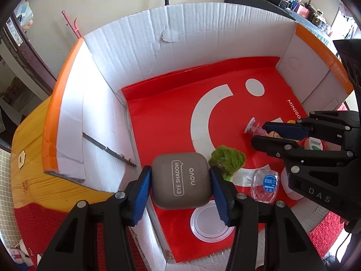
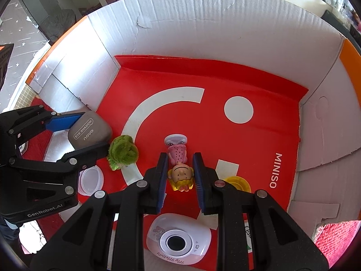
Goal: Organize objects
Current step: 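Lower the eye-shadow case with the left tool while the right tool lowers the doll, then open both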
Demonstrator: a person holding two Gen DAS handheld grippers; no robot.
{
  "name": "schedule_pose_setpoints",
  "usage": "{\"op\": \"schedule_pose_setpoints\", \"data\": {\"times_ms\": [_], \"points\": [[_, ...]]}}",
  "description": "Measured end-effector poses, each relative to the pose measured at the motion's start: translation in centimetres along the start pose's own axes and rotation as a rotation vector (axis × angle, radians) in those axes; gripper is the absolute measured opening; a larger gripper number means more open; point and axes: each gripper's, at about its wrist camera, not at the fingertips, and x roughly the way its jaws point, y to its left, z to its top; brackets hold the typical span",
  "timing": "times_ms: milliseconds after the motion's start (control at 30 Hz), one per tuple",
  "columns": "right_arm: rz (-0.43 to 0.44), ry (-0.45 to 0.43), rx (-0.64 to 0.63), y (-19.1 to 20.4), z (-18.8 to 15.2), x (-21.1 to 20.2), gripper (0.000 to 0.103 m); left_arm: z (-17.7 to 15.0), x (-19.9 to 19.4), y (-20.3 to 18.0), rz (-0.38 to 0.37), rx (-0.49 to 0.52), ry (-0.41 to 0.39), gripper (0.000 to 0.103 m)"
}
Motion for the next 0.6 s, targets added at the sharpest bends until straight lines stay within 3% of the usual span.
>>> {"op": "schedule_pose_setpoints", "data": {"times_ms": [600], "points": [[-0.012,0.002,-0.017,0.7,0.2,1.0,0.022,-1.1,-1.1,-2.8,0.02,0.021,0.008,0.054]]}}
